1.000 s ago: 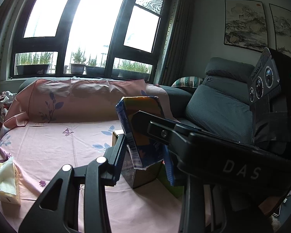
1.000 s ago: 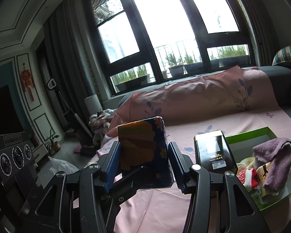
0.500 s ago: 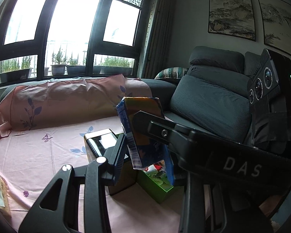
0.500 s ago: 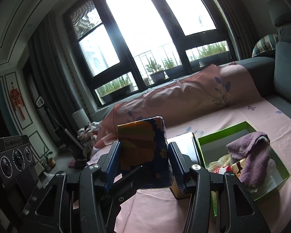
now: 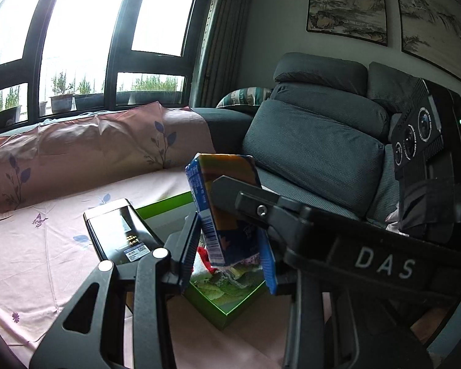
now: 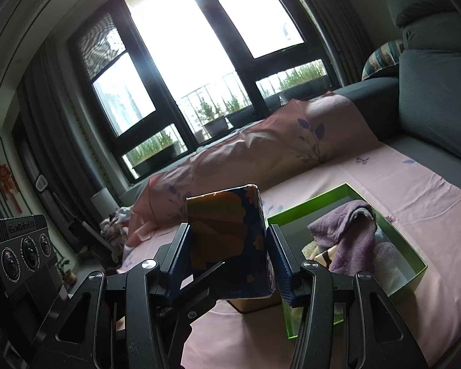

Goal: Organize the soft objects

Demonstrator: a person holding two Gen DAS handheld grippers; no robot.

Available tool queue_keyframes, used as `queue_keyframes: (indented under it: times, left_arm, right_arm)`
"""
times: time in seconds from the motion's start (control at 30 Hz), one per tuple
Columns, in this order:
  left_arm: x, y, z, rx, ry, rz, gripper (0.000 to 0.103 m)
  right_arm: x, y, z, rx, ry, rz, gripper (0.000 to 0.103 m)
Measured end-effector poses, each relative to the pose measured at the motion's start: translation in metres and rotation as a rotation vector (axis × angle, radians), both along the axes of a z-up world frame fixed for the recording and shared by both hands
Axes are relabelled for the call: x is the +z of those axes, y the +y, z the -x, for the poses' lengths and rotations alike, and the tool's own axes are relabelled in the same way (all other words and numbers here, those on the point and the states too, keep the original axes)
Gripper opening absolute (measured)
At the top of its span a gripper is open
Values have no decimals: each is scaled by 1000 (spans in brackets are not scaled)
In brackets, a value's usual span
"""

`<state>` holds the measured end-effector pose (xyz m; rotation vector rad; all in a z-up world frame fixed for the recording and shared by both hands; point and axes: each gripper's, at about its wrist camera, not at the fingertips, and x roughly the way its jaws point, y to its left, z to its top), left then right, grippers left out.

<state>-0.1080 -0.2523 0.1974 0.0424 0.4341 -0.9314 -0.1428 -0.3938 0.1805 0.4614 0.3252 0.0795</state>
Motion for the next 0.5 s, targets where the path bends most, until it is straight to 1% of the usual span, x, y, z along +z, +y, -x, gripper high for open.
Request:
queue_keyframes:
  times: [0.5]
  left_arm:
    - [-23,-50,-12,-79,84,-62,34]
  right_arm:
    - [-31,-51,-5,-82,94,-95,53]
